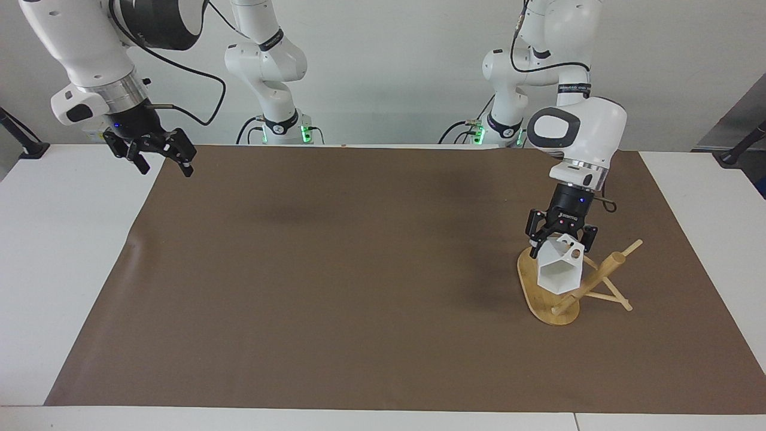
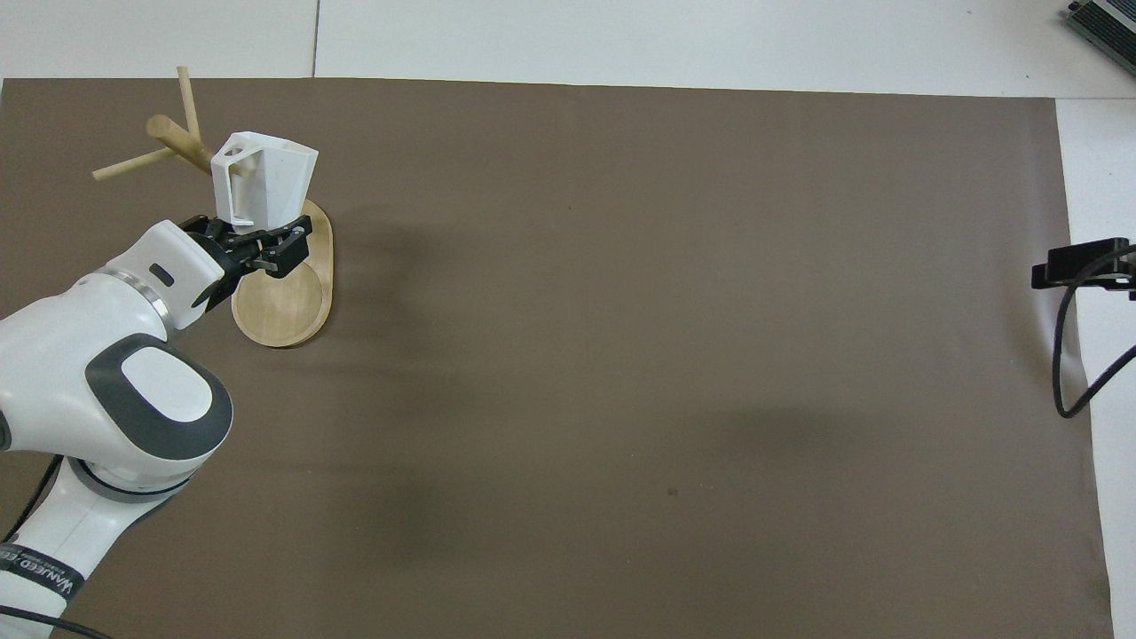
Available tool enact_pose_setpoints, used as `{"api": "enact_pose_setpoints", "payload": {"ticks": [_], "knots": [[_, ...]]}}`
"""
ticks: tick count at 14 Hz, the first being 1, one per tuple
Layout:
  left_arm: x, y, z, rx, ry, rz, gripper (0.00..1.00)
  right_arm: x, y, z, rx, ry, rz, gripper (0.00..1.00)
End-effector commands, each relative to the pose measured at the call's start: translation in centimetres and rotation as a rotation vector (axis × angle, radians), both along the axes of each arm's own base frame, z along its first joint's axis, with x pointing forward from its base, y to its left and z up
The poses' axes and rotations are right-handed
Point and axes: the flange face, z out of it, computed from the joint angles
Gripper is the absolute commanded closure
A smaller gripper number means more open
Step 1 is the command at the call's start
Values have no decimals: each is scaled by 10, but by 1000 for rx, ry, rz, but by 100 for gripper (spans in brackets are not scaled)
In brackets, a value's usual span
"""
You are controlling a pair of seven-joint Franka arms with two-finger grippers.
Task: Hang cup on rack
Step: 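Lower the cup onto a wooden peg with the left gripper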
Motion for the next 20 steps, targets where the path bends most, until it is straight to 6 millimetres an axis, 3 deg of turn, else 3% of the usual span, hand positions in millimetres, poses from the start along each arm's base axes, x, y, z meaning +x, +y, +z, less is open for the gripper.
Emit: {"api": "enact_pose_setpoints", "payload": {"ticks": [1,7,8,9,11,12,16,20], "knots": [[6,8,2,-14,-8,27,100,0,-5,14,-42,-13,-22,0],[6,11,2,-13,-6,30,100,-1,-1,8,-39,-5,-16,0],[6,13,2,-12,-6,31,90,0,-1,9,-40,-14,-17,0],[7,14,1,-12,-5,32,50,0,-1,9,-40,-15,-17,0],[7,14,2,-13,-6,32,5,-1,0,9,-38,-7,-13,0],[7,15,2,-12,-7,32,0,-1,0,9,-38,-8,-14,0],[8,16,5,-13,-13,38,0,-2,0,9,-38,-5,-13,0],[4,18,23,-27,-28,24,0,-2,2,9,-36,-2,-8,0]]}}
